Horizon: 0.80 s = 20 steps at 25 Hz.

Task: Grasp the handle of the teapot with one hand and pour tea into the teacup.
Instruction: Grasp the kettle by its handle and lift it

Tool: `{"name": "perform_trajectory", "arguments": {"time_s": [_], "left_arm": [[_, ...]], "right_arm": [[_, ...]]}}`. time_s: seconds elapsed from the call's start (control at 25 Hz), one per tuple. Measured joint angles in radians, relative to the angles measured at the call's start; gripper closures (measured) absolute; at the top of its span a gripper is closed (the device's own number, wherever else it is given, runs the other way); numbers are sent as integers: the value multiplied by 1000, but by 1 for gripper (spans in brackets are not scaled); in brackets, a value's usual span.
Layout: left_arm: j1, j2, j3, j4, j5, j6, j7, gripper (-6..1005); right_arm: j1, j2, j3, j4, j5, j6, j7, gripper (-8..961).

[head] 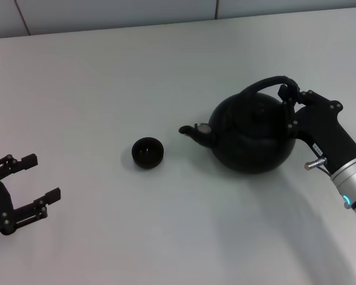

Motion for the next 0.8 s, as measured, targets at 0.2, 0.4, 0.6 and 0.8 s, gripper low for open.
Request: {"name": "perform_trajectory", "arguments": {"time_s": [0.2,0.4,0.6,0.8], "left_arm": [[0,-5,-1,0,0,-2,0,221],[2,-8,-2,0,0,-4,0,221],[4,-10,-11,0,0,-5,0,221],[4,-13,-11,0,0,-5,0,222]], "right_arm": [[15,0,7,-1,6,-5,0,847],[61,-2,11,-36,9,-6,17,871],[120,-3,9,-105,6,40,105,871],[153,-4,-1,-128,3,59,125,872]]}}
